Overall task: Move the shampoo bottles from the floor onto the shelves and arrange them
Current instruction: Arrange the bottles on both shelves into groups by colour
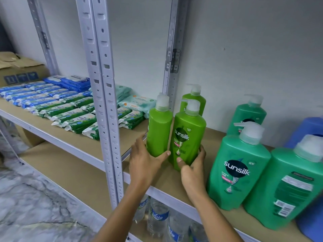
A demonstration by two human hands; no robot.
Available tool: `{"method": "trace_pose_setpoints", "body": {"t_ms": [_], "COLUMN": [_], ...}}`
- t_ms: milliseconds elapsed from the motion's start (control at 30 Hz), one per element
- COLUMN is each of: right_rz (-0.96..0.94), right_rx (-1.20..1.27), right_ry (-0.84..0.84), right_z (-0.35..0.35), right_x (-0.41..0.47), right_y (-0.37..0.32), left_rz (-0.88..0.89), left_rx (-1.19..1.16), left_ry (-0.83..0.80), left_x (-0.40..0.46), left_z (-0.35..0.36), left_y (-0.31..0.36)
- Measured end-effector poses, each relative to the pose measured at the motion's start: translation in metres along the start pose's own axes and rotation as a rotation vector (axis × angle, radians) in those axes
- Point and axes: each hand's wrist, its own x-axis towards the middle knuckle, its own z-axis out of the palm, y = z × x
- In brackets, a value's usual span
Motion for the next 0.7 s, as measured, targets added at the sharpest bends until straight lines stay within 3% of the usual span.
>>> {"method": "trace_pose_setpoints", "body": {"t_ms": [200, 267, 333, 467, 700], "right_rz": [-0.064, -0.044, -0.032, -0.060, -0.035], "right_rx": [-0.003, 0.025, 0.035, 0.003, -0.103], "right_ry": [0.036, 0.047, 0.054, 0.067, 0.087], "right_z": [0.002, 0.003, 0.003, 0.004, 0.007], "right_x": [-0.002, 0.000, -0.001, -0.004, -0.002], "right_y": [-0.003, 0.002, 0.003, -0.001, 0.002], "left_rz": [0.075, 0.053, -0.016, 0.038, 0.021], "left_rx": [-0.390, -0.465, -0.474, -0.157, -0.370], "left_ry": [-0.413, -0.471, -0.416, -0.122, -0.290], "left_x": [0.013, 0.015, 0.015, 0.010, 0.012], "left_z": [-0.006, -0.006, -0.005, 0.003, -0.001], "left_y": [-0.022, -0.024, -0.020, -0.013, -0.025]}}
